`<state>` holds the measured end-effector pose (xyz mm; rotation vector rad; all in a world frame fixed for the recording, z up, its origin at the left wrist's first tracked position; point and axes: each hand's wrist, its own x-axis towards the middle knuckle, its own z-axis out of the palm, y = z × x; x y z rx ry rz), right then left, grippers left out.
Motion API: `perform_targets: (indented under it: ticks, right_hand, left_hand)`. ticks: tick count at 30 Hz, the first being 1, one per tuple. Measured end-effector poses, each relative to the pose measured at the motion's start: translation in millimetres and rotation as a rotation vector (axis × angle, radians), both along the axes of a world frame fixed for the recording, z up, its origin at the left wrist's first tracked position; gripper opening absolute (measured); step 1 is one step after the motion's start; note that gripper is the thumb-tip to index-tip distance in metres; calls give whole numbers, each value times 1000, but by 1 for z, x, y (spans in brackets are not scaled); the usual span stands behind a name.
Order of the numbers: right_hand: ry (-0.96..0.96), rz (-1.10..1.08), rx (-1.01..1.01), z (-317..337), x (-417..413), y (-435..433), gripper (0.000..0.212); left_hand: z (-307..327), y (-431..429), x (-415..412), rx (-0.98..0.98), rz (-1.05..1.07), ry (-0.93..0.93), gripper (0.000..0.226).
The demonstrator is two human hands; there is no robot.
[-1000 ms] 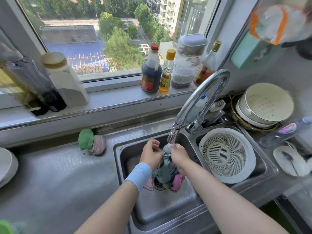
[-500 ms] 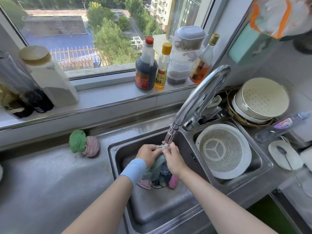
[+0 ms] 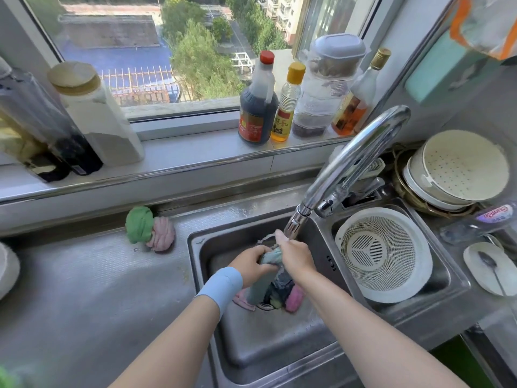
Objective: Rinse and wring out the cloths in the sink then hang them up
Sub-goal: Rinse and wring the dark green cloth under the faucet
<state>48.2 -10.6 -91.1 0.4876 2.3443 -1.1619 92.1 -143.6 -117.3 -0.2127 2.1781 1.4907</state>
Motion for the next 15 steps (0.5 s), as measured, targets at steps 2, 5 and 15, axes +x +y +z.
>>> perform_targets:
  ticks: [2, 5, 15]
  right_hand:
    - [-21, -5, -16, 0, 0, 12, 51]
    - [30, 97, 59, -10, 2, 34, 45]
    - [344, 364, 199, -17, 13, 29, 22]
  left_hand:
    - [0, 7, -5, 29, 116, 40, 28]
    - [4, 14, -15, -24, 192, 61, 24]
    - [22, 19, -29, 31, 144, -52, 24]
